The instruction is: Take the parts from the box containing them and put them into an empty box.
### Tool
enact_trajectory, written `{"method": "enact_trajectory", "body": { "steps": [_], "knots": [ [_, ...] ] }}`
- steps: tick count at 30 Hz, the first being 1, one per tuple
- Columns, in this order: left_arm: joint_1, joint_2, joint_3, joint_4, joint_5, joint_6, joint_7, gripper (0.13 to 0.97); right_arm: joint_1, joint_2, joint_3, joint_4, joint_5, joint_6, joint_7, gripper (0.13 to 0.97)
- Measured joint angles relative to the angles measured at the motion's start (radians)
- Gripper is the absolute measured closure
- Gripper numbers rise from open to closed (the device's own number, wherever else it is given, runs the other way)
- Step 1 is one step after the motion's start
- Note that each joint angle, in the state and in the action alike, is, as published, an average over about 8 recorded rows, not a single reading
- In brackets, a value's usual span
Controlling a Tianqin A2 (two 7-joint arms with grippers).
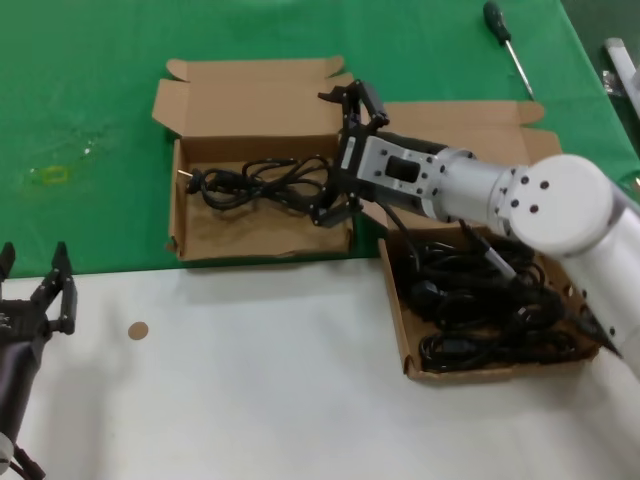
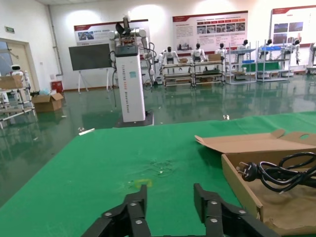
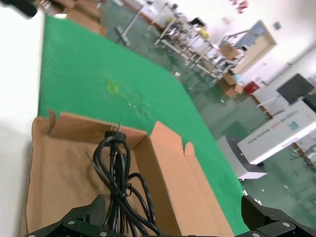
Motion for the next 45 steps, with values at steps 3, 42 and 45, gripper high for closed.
{"method": "enact_trajectory", "body": {
  "steps": [3, 42, 45],
  "knots": [
    [0.000, 0.000, 0.000, 0.000, 0.000, 0.000, 0.000, 0.753, -0.041, 0.000, 0.022, 0.026, 0.025, 0.027, 0.006, 0.129],
    [0.000, 0.000, 0.000, 0.000, 0.000, 0.000, 0.000, 0.142, -0.576, 0.000, 0.305, 0.360, 0.355, 0.377, 0.088, 0.129],
    [0.000, 0.000, 0.000, 0.000, 0.000, 0.000, 0.000, 0.135, -0.616, 0.000, 0.327, 0.386, 0.381, 0.404, 0.094, 0.129]
  ]
}}
